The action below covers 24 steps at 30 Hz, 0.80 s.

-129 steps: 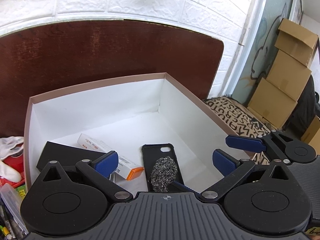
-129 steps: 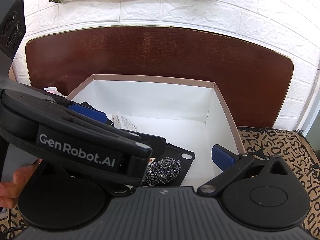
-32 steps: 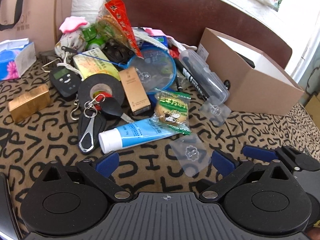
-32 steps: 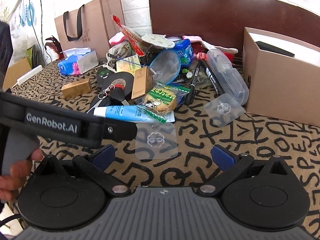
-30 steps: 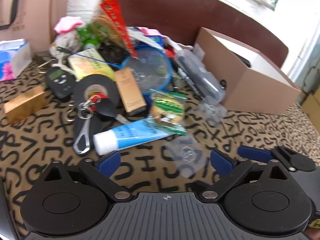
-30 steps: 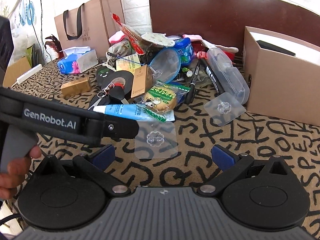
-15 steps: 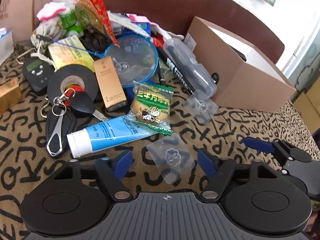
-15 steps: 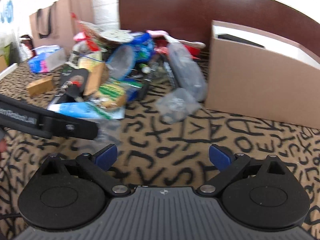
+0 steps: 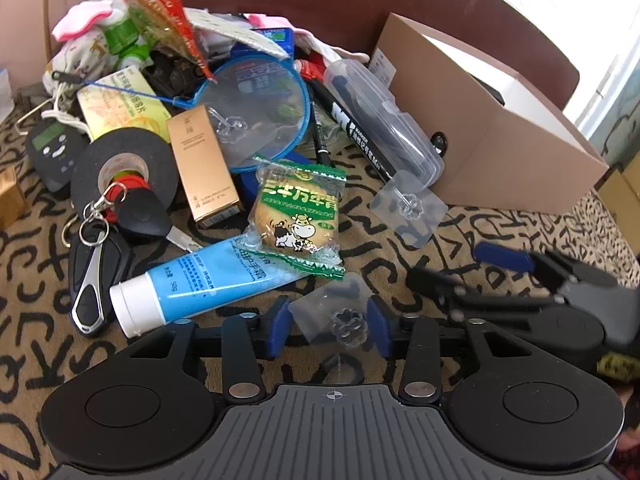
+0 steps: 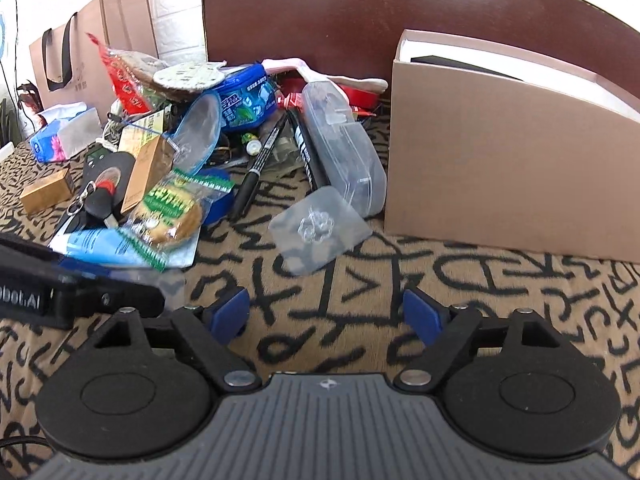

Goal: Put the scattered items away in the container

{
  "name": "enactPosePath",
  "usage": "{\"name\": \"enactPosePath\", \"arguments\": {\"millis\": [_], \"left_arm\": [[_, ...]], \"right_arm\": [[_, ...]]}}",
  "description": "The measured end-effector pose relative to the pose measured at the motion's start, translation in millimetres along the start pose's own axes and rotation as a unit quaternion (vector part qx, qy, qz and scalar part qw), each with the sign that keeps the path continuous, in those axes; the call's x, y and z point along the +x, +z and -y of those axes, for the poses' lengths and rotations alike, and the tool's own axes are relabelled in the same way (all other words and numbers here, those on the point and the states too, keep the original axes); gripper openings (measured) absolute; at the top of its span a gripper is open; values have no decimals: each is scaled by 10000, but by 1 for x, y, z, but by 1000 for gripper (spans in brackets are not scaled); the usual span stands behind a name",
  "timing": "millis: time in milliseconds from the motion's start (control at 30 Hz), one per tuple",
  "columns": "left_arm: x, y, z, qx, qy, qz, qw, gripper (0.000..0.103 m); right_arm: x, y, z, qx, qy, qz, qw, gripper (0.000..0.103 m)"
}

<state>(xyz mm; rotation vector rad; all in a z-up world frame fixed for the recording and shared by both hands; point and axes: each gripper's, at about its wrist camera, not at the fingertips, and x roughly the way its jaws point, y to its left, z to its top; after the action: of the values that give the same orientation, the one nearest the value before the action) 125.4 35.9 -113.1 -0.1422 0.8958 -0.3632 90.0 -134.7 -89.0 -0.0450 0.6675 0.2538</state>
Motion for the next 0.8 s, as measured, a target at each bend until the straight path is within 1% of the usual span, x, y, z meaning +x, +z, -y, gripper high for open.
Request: {"name": "enactPosePath", "arguments": {"millis": [67, 133, 233, 400, 433, 500, 533, 567, 600, 667, 700, 767, 800], "left_arm": [[0, 1, 2, 100, 30, -17, 9999, 50], [-1, 1, 3, 158, -12, -32, 9999, 48], [0, 2, 5, 200, -51, -45, 9998, 49], [4, 3, 7, 223, -74, -58, 9997, 52], [4, 3, 8, 217, -79, -69, 9997, 52], [4, 3, 8, 238, -93, -74, 9996, 51], [4, 3, 8, 236, -96, -69, 9997, 47], [4, 4, 7, 224, -93, -74, 9997, 36], [4, 4, 7, 213, -89, -72, 9997, 30], [3, 4, 6, 198, -85, -58, 9998, 24], [2, 4, 7, 209, -92, -45, 9997, 21], [-1, 4, 8, 230, -95, -8, 9997, 17], [-2, 4, 9, 241, -104, 16, 9997, 16]], "right_arm": [[5, 4, 1, -27, 6, 18, 10000, 84], [11, 8, 3, -40, 29, 30, 10000, 84], [18, 13, 4, -72, 85, 58, 9999, 82], [28, 20, 2, -133, 195, 96, 9997, 78], [29, 21, 2, -134, 218, 101, 9996, 75], [30, 24, 1, -133, 238, 121, 9996, 66], [29, 24, 0, -147, 255, 129, 9995, 60], [28, 25, 0, -164, 269, 129, 9994, 55], [27, 25, -1, -181, 288, 126, 9993, 53], [26, 26, -2, -202, 336, 122, 9992, 40], [25, 26, -2, -191, 351, 119, 9991, 36], [22, 26, -3, -144, 409, 158, 9989, 22], [20, 25, -3, -117, 458, 187, 9987, 19]]}}
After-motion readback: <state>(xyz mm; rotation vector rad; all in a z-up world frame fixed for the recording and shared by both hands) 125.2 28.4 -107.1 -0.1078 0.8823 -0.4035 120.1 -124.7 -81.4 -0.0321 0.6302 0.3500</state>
